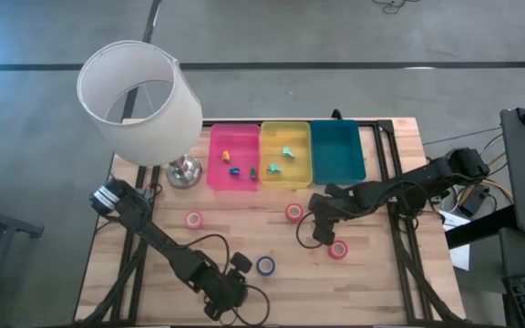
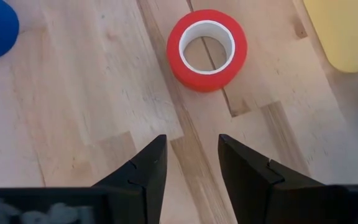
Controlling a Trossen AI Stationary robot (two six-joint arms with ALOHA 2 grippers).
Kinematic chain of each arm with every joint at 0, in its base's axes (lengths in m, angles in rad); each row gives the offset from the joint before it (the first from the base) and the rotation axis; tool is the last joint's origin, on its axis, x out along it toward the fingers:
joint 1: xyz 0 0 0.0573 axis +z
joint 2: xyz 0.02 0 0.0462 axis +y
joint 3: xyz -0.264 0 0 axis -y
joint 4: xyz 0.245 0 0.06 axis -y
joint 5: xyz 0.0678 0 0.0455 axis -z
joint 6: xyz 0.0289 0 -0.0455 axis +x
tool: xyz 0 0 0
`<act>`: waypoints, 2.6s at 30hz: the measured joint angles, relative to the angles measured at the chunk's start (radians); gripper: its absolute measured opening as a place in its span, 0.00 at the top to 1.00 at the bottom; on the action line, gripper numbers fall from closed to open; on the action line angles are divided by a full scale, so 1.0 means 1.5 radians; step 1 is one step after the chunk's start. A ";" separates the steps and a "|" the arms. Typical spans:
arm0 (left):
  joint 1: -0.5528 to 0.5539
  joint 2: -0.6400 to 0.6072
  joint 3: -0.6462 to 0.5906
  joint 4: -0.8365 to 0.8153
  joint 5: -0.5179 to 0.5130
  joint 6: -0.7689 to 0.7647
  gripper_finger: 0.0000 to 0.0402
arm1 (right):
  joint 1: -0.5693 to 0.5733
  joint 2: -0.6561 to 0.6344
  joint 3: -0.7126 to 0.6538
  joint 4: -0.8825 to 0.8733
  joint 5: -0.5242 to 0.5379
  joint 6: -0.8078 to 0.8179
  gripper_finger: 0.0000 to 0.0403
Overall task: Pick and place Stapler, Stapler remover, tape
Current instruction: Put the black staple remover into the yellow bin
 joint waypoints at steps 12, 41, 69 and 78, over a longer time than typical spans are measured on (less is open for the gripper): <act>0.000 0.058 0.096 -0.161 0.009 0.040 0.68 | 0.000 0.000 0.000 0.007 0.000 -0.005 0.66; 0.002 0.105 0.102 -0.231 -0.023 0.040 0.83 | 0.000 0.000 -0.001 0.010 0.000 -0.017 0.65; 0.266 0.101 0.106 0.042 -0.446 0.068 0.85 | 0.018 0.000 -0.001 -0.008 -0.074 -0.035 0.68; 0.416 0.103 0.107 0.217 -0.344 0.044 0.85 | 0.044 -0.003 -0.002 -0.018 -0.093 -0.058 0.67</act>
